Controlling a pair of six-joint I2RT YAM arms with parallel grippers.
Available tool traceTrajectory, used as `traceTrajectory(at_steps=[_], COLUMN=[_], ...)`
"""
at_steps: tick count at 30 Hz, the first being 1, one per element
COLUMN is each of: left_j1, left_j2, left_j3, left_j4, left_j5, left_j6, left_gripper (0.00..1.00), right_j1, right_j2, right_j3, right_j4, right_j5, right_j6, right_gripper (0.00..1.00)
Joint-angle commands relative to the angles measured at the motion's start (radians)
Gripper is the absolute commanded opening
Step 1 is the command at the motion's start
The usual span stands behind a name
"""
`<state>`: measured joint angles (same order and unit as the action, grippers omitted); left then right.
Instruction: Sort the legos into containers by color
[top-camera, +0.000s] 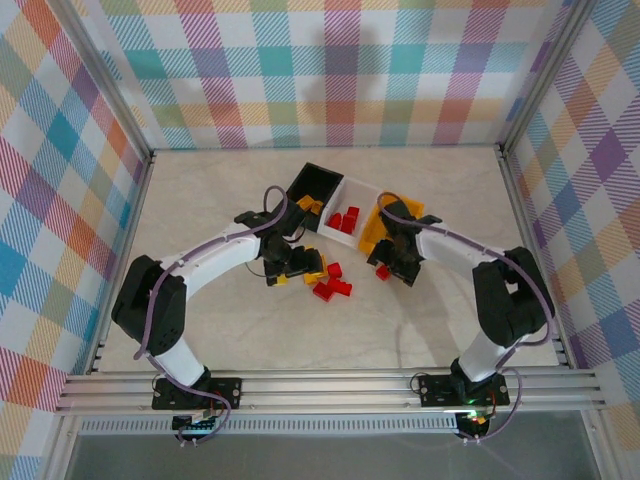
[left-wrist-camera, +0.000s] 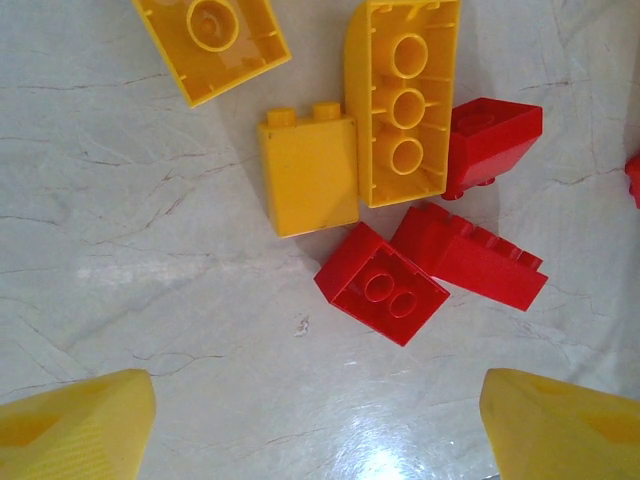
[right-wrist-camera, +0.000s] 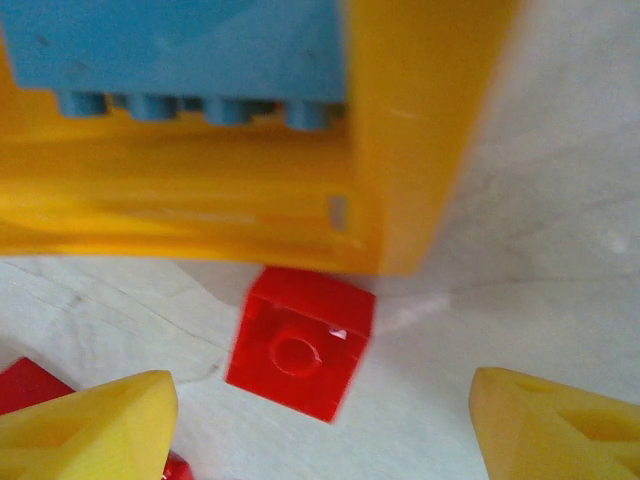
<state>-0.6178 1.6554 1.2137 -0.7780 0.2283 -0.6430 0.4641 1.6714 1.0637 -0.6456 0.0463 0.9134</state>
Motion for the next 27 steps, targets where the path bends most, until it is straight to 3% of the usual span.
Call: traceTrajectory(at_steps=[1,19,27], left_j1=[-0.007,0.018,0.018], left_j2=[-0.013,0.043,0.040], left_j3=[0.002,0.052,0.030], left_j4=[-0.029,-0.052,-0.038], left_j5=[-0.017,0.003,0.006], left_j6=[0.006,0.042,0.032], left_gripper=[0.85,0.86,0.86], right_j1=[0.008,0.007,0.040], right_j2=[0.035,0.154,0.108], right_j3=[0.043,0.091,0.020], right_j4=[0.003,-0.001,0.022], right_j5=[0.015,0.021,0.080], right_j6=[0.021,0.036,0.023], right_gripper=[0.77,0.69,0.67])
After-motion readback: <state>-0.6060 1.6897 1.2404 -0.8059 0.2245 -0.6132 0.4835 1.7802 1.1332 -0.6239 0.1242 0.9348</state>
